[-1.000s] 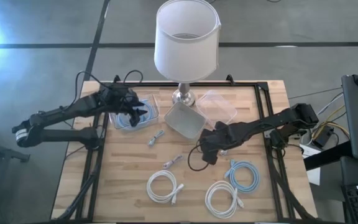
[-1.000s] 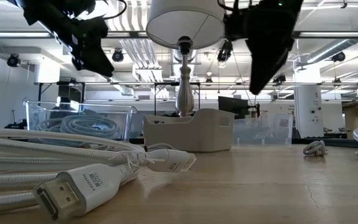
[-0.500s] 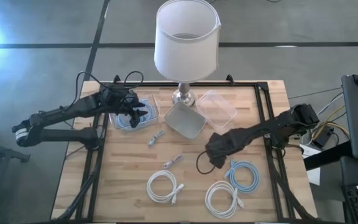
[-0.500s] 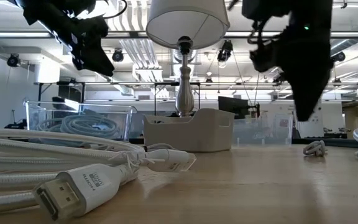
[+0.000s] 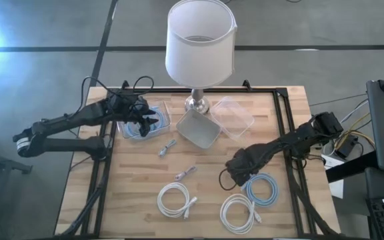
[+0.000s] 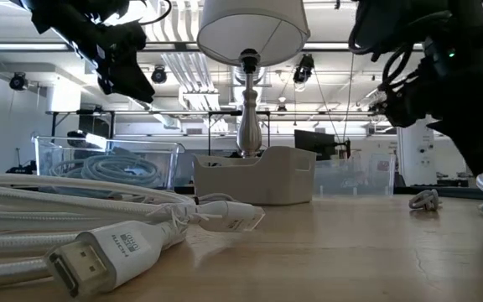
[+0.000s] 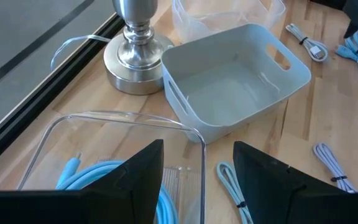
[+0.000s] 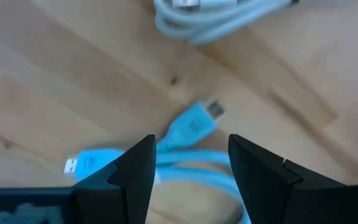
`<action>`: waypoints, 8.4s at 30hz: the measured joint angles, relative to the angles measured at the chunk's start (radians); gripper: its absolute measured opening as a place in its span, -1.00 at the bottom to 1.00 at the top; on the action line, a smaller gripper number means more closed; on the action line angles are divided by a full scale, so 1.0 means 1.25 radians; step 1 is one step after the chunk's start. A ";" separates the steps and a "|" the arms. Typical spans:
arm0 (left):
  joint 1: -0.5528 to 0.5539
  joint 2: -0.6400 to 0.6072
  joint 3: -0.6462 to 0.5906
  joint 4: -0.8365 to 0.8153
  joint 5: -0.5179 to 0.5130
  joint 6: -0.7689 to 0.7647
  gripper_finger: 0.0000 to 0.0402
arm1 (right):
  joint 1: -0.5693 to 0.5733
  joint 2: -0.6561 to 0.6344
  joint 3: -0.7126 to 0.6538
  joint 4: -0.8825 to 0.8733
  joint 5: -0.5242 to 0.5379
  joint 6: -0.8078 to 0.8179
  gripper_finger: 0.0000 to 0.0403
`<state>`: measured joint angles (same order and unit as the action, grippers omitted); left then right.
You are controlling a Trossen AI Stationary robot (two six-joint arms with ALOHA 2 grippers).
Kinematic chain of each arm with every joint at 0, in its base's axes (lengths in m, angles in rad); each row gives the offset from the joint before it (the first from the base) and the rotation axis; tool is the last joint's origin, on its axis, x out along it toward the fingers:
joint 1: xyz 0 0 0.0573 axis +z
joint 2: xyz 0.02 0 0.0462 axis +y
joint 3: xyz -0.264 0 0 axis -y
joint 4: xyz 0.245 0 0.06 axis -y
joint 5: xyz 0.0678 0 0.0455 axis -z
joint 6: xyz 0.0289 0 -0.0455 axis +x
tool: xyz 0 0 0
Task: Pick & Place USB Port
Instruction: Put the blue HDMI cable into the left transparent bin
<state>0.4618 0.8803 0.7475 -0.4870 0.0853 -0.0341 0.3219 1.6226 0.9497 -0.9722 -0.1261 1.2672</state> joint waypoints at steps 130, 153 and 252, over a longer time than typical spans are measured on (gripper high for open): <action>-0.033 0.000 -0.102 0.294 0.195 0.173 -0.02 | 0.055 0.028 0.279 0.155 0.311 -0.357 -0.73; -0.106 0.097 -0.105 0.412 0.194 0.420 -0.02 | -0.125 0.028 0.289 0.297 0.175 -0.666 -0.73; -0.246 0.294 -0.105 0.744 0.171 0.591 -0.76 | -0.243 0.028 0.301 0.446 0.027 -0.840 -0.22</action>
<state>0.1544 1.2473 0.6167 0.4424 0.2996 0.7040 0.0185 1.6577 1.3254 -0.4152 -0.0929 0.2169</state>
